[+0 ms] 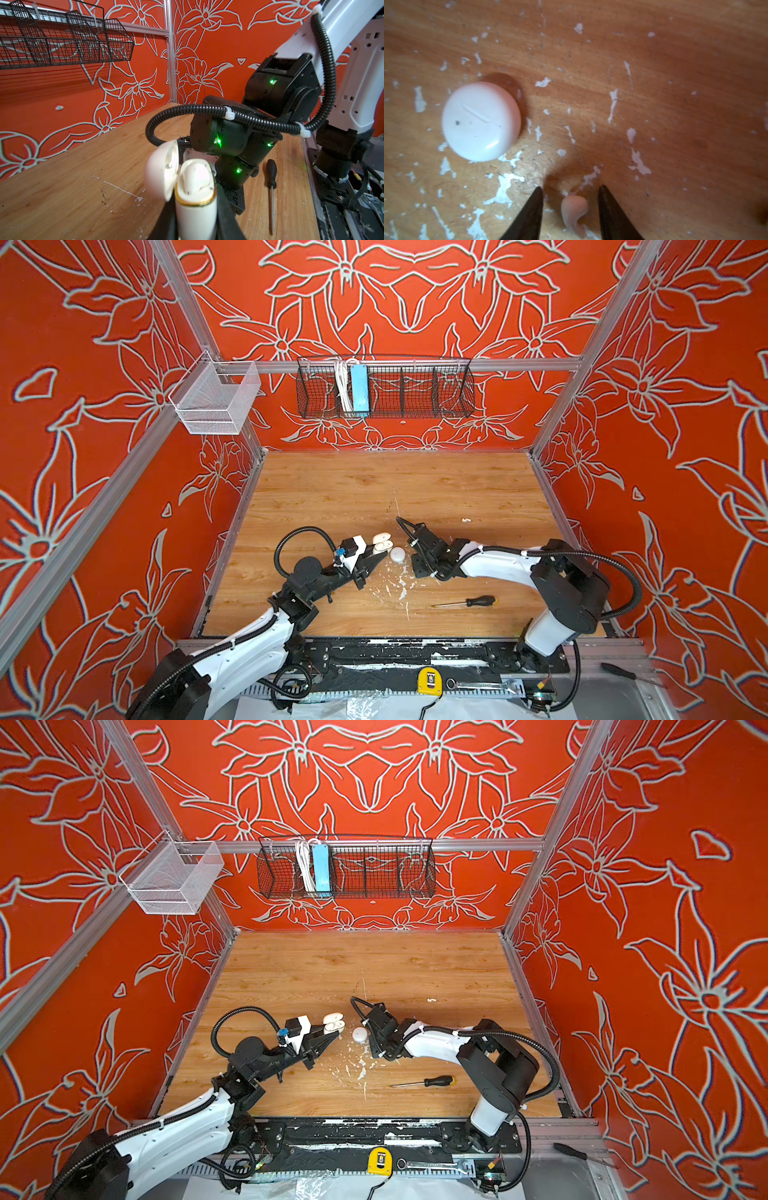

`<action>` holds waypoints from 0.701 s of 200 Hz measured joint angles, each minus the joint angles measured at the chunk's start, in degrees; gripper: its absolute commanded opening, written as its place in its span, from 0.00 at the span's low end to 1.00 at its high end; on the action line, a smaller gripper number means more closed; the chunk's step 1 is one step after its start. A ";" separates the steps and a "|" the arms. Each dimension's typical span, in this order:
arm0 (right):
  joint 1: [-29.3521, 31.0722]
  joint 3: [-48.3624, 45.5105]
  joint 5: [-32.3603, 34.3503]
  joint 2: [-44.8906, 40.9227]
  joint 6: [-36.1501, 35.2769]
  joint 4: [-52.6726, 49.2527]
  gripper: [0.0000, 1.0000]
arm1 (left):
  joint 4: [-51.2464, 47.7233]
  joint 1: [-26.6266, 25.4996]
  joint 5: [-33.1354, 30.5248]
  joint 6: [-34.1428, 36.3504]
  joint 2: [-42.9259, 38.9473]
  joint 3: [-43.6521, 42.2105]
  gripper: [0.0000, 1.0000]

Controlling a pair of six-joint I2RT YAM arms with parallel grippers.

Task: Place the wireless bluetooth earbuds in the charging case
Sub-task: 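Close the right gripper on the white earbud stem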

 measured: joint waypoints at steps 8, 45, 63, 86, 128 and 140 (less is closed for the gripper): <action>0.00 0.11 0.72 0.00 -0.26 -0.79 0.38 | 0.00 0.00 0.00 0.00 0.00 0.00 0.00; 0.00 0.37 3.30 -0.02 -0.52 -3.06 0.32 | -0.11 -0.02 0.00 0.00 0.00 0.00 0.00; -0.02 0.37 3.72 -0.20 -0.57 -3.56 0.32 | -0.13 -0.04 0.00 0.02 0.00 0.00 0.00; 0.00 0.37 3.80 -0.20 -0.55 -3.63 0.31 | -0.13 -0.04 -0.02 0.13 0.00 0.00 0.00; 0.00 0.37 3.61 -0.15 -0.50 -3.39 0.23 | -0.13 -0.04 -0.02 0.17 0.00 0.00 0.00; -0.02 0.35 3.34 -0.13 -0.22 -3.19 0.21 | -0.13 -0.04 -0.02 0.15 0.00 0.00 0.00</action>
